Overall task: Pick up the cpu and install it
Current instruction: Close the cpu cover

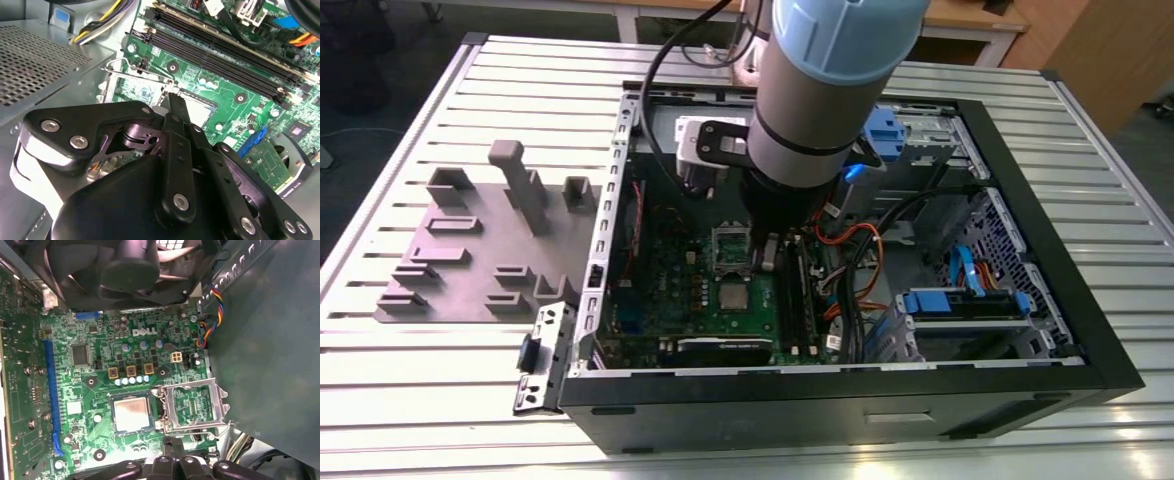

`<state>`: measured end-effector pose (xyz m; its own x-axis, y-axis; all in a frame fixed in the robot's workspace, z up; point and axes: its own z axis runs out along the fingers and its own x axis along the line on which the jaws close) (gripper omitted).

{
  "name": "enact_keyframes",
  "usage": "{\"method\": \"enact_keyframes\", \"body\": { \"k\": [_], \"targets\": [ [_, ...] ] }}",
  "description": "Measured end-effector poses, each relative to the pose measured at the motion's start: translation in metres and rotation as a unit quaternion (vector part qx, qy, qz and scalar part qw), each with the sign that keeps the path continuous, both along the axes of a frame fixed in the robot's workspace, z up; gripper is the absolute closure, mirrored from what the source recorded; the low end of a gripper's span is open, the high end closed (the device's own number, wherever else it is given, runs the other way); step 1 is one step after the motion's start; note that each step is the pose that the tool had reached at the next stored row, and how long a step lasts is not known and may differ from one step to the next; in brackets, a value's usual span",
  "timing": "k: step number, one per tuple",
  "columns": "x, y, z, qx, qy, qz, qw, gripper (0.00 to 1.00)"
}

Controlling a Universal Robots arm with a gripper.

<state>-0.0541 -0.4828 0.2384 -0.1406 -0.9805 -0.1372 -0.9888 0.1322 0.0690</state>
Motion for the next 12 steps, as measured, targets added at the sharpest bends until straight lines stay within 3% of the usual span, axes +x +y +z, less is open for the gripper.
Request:
{"method": "enact_keyframes", "body": {
  "k": [6,12],
  "targets": [
    [0.0052,0.0090,-0.0028,0.0000,0.0000,0.000,1.00000,0.89],
    [0.0077,0.0106,-0.0056,0.0000,0.0000,-0.024,0.99970,0.89]
  ]
}}
